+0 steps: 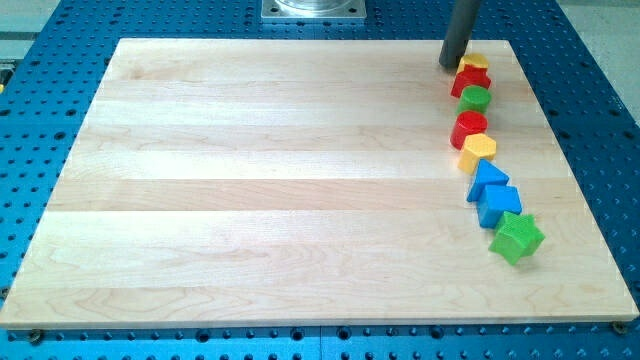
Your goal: Adjust red circle and hexagon in a vertical line
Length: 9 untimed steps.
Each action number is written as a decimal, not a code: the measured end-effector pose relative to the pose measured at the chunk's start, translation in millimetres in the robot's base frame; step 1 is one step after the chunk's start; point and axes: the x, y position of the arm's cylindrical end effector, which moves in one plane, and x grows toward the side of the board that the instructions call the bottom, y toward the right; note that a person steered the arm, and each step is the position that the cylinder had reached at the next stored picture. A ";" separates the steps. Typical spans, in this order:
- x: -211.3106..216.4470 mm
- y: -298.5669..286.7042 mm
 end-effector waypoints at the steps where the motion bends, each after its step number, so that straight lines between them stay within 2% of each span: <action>1: -11.5 -3.4; 4: -18.3 -3.5; 5: -45.3 -14.5; 6: -38.8 -66.2; 7: 39.0 -80.8; 8: 78.9 -57.4; 9: 110.5 -66.5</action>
